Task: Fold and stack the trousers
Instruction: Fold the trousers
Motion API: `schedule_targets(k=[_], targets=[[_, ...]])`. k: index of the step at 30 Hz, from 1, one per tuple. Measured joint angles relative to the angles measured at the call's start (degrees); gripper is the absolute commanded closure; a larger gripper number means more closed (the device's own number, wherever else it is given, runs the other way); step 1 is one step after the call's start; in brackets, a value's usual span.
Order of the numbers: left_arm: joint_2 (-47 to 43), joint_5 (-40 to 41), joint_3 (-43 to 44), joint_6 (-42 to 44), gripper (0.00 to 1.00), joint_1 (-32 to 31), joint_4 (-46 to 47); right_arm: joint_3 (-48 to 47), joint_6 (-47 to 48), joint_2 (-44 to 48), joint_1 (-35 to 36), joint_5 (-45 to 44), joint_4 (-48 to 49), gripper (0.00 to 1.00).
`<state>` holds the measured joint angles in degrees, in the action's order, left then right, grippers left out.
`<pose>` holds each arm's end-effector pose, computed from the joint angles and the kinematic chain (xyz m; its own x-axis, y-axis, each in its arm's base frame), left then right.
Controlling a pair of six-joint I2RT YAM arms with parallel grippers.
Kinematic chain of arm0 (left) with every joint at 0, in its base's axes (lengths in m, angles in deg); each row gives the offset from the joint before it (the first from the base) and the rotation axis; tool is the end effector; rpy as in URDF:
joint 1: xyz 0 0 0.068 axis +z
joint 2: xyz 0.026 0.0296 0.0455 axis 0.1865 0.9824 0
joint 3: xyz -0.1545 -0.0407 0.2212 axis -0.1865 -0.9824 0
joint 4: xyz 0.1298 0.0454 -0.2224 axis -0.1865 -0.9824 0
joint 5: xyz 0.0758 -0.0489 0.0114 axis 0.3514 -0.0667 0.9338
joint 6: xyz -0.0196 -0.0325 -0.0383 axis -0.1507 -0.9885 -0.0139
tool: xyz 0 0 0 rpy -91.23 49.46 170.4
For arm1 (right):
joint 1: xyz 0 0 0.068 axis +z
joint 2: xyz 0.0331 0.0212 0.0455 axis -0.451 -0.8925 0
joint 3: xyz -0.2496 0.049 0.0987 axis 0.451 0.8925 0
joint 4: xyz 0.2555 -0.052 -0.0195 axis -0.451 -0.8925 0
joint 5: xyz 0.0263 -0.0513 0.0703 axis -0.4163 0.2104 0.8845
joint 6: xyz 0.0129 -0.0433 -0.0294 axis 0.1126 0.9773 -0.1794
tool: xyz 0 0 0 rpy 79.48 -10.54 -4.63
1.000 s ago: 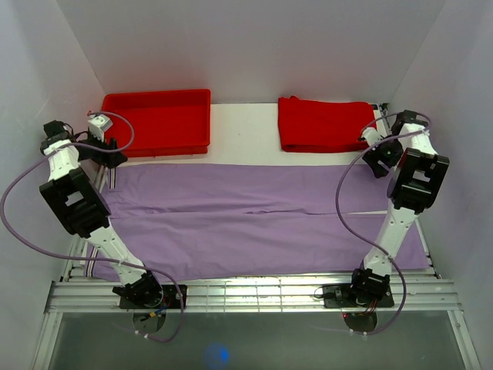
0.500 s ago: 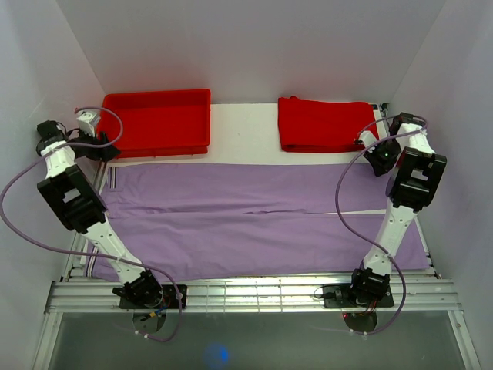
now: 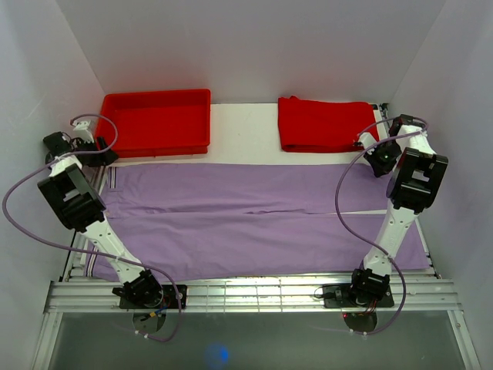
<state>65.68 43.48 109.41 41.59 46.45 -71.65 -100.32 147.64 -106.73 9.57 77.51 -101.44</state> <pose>0.3941 0.2526 0.1827 -0.5840 -0.0894 -0.8068 0.1876 0.9521 -0.2413 0.4331 -0.1279 0.1647 -0.5279 -0.8212 -0.2165 -0.8217 0.5583 -0.1140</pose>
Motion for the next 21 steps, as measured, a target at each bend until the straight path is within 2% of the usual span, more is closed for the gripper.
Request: schedule_targets(k=[7, 9, 10, 11, 14, 18, 21], targets=[[1.22, -0.07, -0.42, -3.50, 0.32, 0.90, 2.91, 0.04, 0.22, 0.09, -0.02, 0.57, -0.33, 0.91], [1.42, -0.13, -0.85, -3.89, 0.32, 1.16, 2.93, 0.04, 0.09, 0.09, -0.02, 0.52, -0.33, 0.81], [1.42, -0.15, -1.33, -4.07, 0.31, 1.27, 2.89, 0.04, 0.00, 0.09, -0.07, 0.50, -0.33, 0.73], [1.42, -0.13, -1.90, -4.11, 0.31, 1.40, 2.91, 0.04, -0.15, 0.09, -0.07, 0.50, -0.33, 0.55], [1.42, -0.13, -3.98, -4.42, 0.31, 1.77, 2.78, 0.04, -0.44, 0.20, -0.33, 0.55, -0.37, 0.28], [1.42, -0.31, -5.95, -4.74, 0.31, 2.08, 2.36, 0.04, -0.52, 0.26, -0.44, 0.68, -0.79, 0.24], [1.42, -0.94, -6.38, -4.83, 0.38, 2.10, 2.80, 0.04, -0.55, 0.28, -0.44, 0.79, -1.16, 0.19]])
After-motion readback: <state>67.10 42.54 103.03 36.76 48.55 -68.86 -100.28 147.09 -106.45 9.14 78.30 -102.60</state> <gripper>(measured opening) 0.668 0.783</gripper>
